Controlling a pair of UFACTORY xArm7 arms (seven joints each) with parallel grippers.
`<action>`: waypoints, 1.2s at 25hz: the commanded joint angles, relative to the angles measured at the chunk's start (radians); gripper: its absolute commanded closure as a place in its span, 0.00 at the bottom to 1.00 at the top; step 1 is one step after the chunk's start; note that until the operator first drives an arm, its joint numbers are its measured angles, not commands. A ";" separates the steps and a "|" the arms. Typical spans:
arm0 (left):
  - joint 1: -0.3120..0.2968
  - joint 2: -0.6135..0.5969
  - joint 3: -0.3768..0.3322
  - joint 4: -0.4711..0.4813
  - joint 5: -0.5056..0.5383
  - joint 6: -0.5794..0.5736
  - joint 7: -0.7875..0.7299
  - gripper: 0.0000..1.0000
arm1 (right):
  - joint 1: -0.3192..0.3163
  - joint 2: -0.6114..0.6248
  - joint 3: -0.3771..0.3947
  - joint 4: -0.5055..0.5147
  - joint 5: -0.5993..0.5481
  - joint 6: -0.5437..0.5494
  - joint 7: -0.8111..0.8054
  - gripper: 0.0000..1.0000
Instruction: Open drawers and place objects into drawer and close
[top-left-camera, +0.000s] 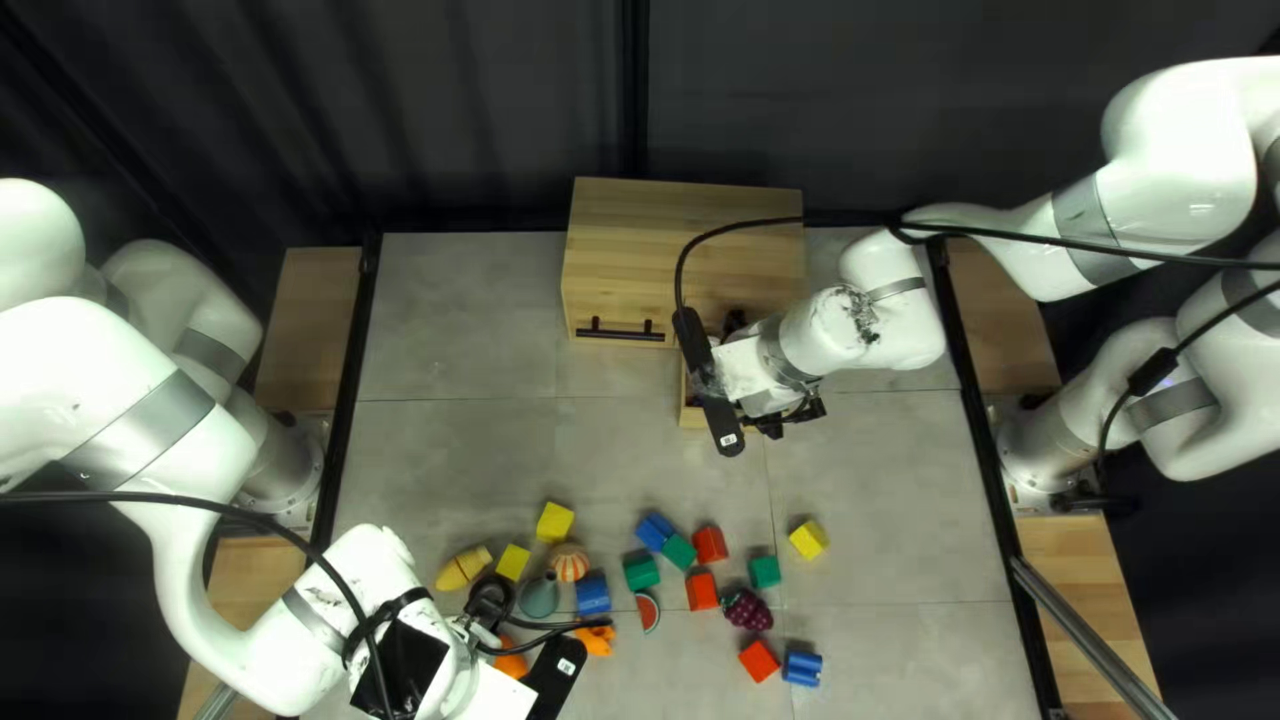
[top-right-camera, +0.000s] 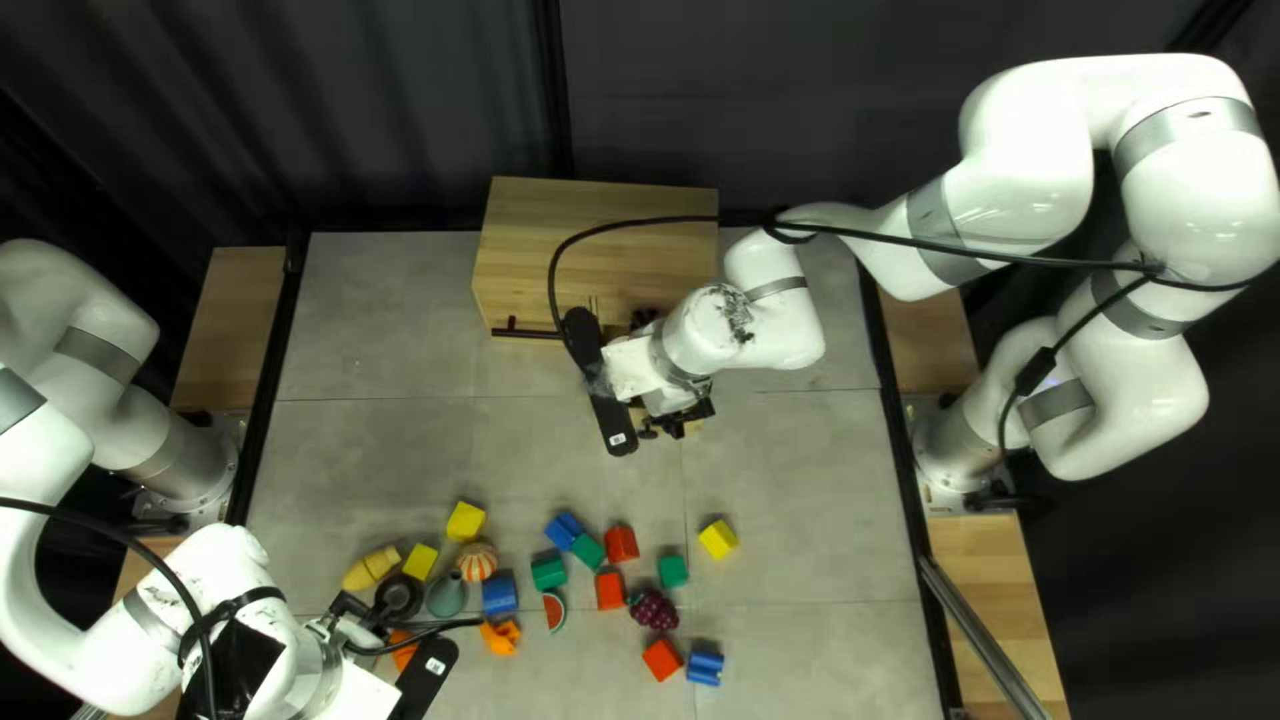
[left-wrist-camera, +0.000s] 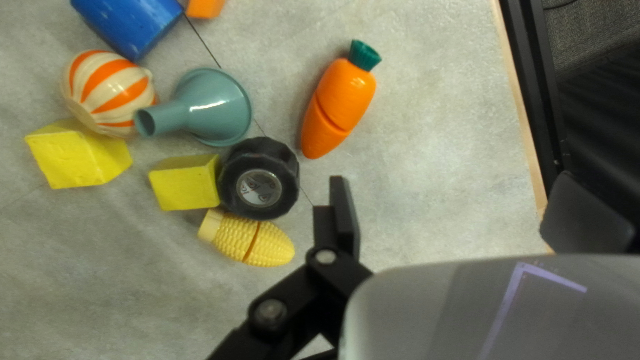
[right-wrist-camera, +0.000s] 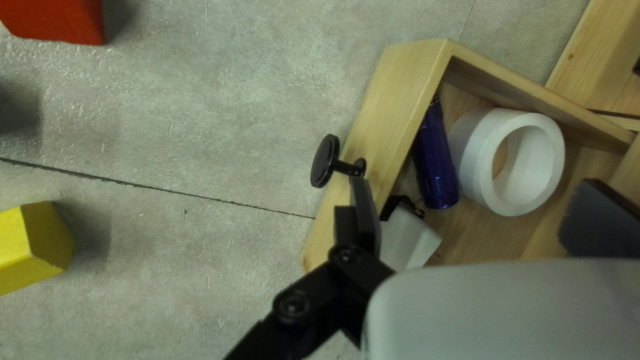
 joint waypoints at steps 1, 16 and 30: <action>0.000 0.000 0.000 0.000 0.000 0.000 0.000 0.00 | 0.072 -0.138 0.130 -0.043 0.026 0.100 0.188 0.00; 0.000 0.000 0.000 0.000 0.000 0.000 0.000 0.00 | 0.274 -0.019 0.330 0.115 0.264 0.294 0.322 0.00; 0.000 0.000 0.000 0.000 0.000 0.000 0.000 0.00 | 0.402 0.071 0.440 0.145 0.441 0.341 0.310 0.00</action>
